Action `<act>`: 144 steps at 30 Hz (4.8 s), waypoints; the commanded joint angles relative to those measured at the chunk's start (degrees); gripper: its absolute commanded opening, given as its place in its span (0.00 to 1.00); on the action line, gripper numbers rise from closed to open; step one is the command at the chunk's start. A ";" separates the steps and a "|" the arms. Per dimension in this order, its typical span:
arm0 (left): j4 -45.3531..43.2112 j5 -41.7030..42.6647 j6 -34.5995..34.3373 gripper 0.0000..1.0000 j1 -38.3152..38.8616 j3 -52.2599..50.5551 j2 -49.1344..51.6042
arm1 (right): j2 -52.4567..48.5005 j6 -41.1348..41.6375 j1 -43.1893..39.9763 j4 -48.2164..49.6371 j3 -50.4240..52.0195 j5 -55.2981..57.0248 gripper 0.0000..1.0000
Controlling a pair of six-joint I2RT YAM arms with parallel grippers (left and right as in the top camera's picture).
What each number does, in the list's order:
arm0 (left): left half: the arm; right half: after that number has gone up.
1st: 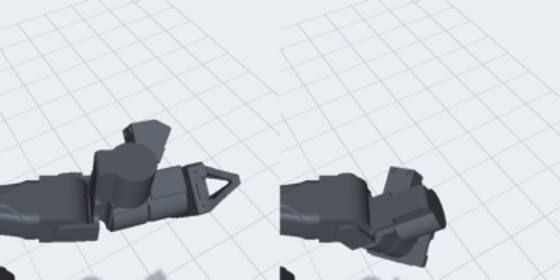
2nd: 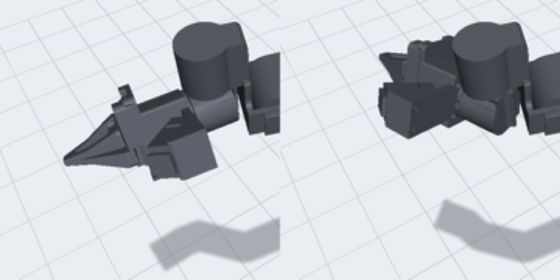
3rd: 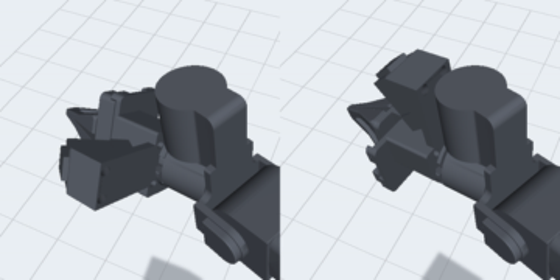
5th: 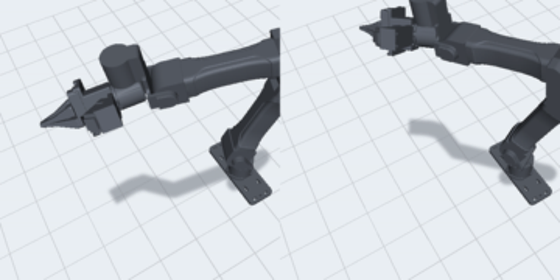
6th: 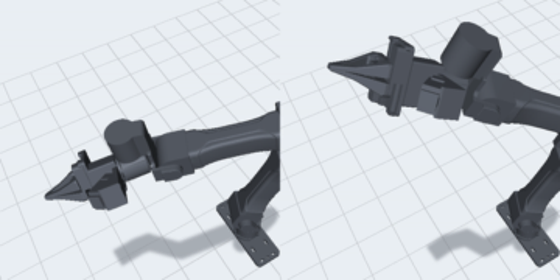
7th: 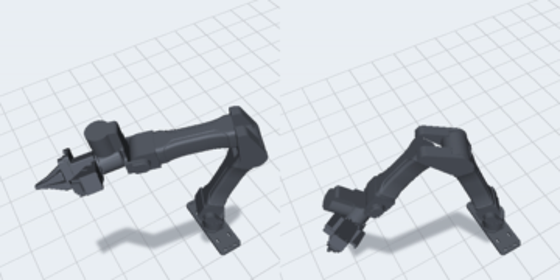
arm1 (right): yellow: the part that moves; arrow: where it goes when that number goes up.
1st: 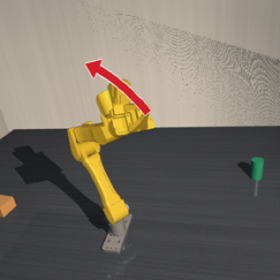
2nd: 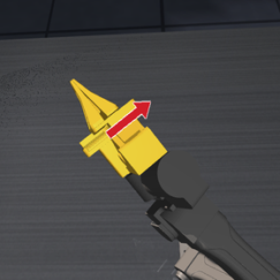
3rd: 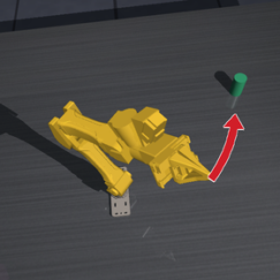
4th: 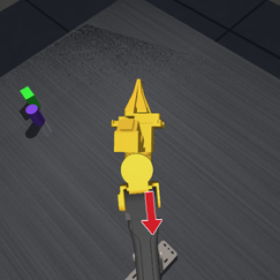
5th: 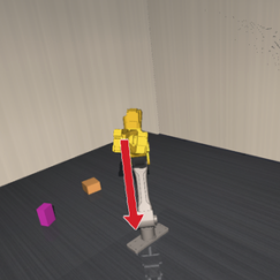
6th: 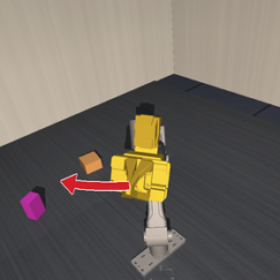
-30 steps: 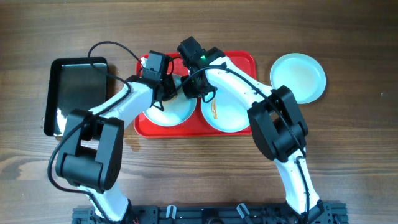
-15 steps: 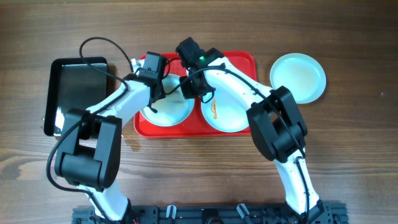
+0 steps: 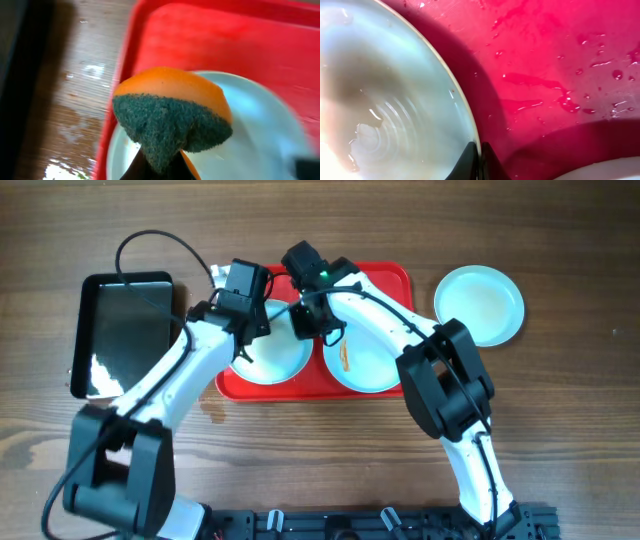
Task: Clean dirty plates on tray and stack at the side
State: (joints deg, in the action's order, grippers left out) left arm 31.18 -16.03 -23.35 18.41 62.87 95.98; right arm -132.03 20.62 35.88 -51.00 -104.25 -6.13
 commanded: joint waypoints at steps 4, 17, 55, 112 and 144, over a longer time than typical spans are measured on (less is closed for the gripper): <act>0.55 12.17 -4.59 0.04 0.76 -3.32 2.45 | -1.11 0.57 -0.22 -0.35 -0.52 2.34 0.04; 0.66 12.31 -3.61 0.04 0.70 -4.81 9.16 | -1.11 0.57 -0.26 -0.59 -0.52 2.34 0.04; 0.90 -4.22 -9.20 0.04 0.09 -0.20 -5.42 | 1.66 0.39 -0.26 -1.07 -0.55 2.69 0.04; 15.37 15.17 -8.63 0.04 -4.39 -3.54 -17.09 | 17.86 3.85 -4.59 13.57 23.78 -8.70 0.04; -6.49 14.73 -3.82 0.04 -4.39 -11.26 2.43 | 10.93 15.78 1.55 20.55 24.11 -1.27 0.04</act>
State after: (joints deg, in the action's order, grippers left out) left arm 25.52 -0.43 -28.88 14.17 51.88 95.37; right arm -119.63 34.72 36.99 -30.57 -80.49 -9.61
